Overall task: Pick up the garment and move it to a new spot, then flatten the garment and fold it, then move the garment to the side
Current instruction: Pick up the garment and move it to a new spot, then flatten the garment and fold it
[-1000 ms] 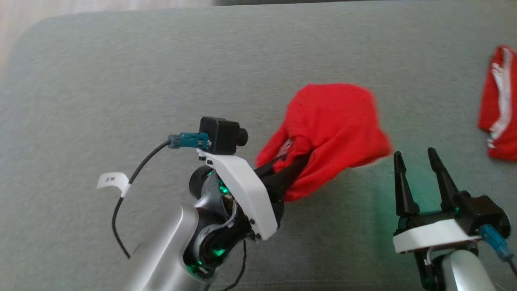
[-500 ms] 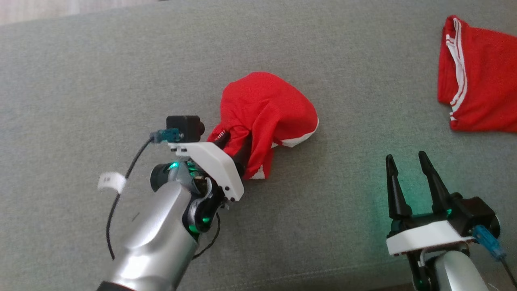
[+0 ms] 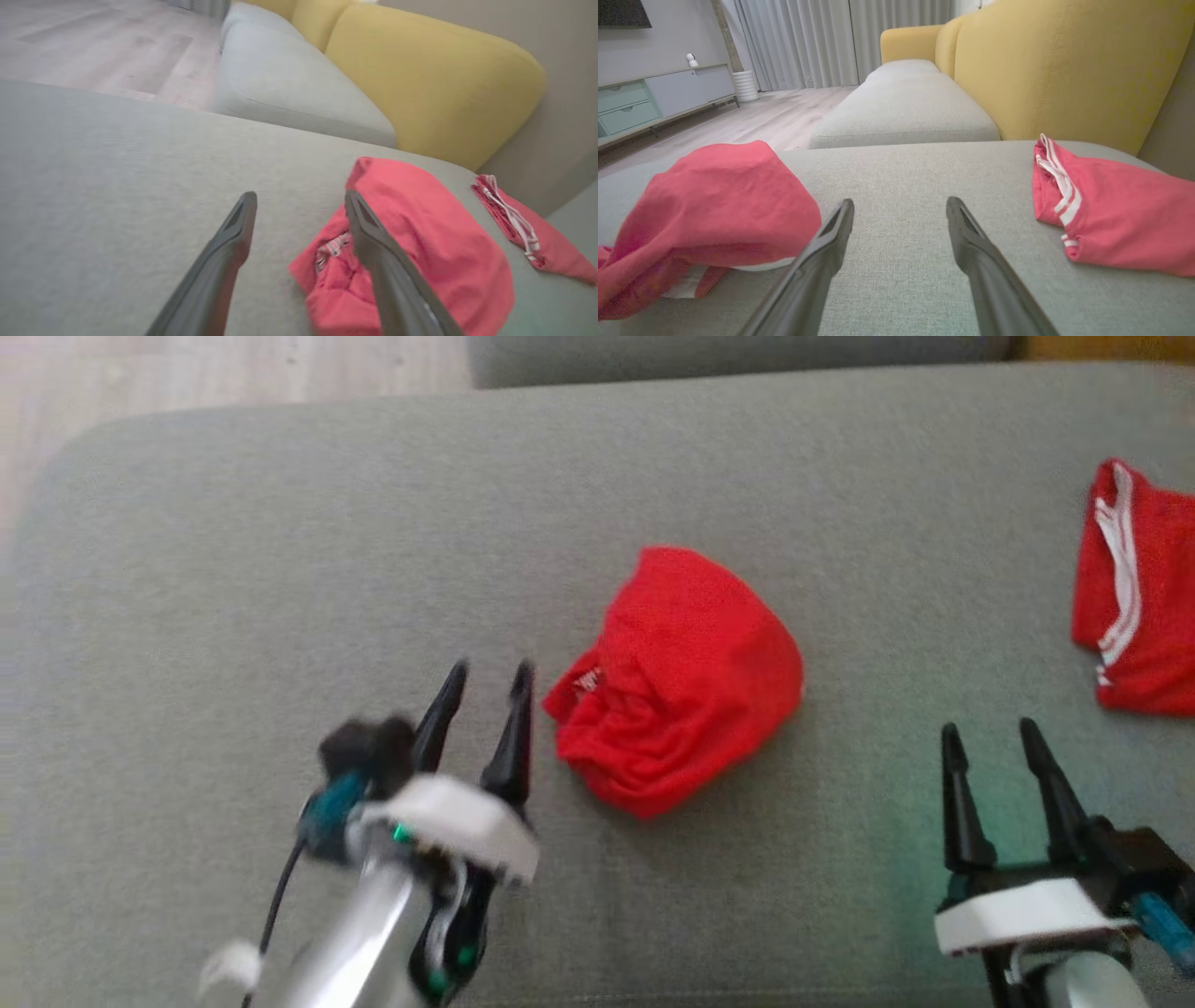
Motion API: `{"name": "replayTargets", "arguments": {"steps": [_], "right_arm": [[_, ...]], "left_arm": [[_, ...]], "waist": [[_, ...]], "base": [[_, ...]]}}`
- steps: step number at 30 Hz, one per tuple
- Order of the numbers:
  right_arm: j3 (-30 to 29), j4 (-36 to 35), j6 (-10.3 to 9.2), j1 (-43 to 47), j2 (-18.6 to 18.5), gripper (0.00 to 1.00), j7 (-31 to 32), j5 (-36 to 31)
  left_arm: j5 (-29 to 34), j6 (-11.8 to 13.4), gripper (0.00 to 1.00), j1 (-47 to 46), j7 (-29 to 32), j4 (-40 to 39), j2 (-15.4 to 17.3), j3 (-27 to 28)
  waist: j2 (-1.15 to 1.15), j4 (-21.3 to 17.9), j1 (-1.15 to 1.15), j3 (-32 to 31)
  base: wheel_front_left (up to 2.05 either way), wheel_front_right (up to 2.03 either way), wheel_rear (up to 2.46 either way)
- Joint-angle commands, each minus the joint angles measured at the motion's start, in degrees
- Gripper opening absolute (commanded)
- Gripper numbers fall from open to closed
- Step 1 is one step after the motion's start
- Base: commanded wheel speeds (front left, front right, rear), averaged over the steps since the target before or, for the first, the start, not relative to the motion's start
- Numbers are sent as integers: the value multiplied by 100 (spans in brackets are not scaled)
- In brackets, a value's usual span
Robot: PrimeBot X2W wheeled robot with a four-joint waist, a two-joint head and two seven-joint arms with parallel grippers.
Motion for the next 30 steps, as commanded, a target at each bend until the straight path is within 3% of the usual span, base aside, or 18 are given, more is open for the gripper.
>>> {"name": "replayTargets", "arguments": {"steps": [1,6,10,18,30], "right_arm": [[11,-230,39,30,-23,100,-61,-74],[-163,-258,39,243,-23,100,-61,-182],[-256,-202,39,388,-23,100,-61,-206],[-272,-54,39,546,-23,100,-62,-221],[-224,58,39,512,-23,100,-62,-167]], "left_arm": [[138,123,100,254,-89,-444,148,319],[761,356,100,1278,-100,-1182,236,865],[1263,317,100,1909,-101,-1478,248,1322],[1845,-151,100,2397,-102,-1614,46,1959],[2145,-539,100,2417,-102,-1497,-163,2344]], "waist": [[0,265,0,-248],[0,540,0,-532],[0,693,0,-747],[0,777,0,-881],[0,642,0,-835]], "base": [[0,0,0],[0,0,0],[0,0,0],[0,0,0],[0,0,0]]}}
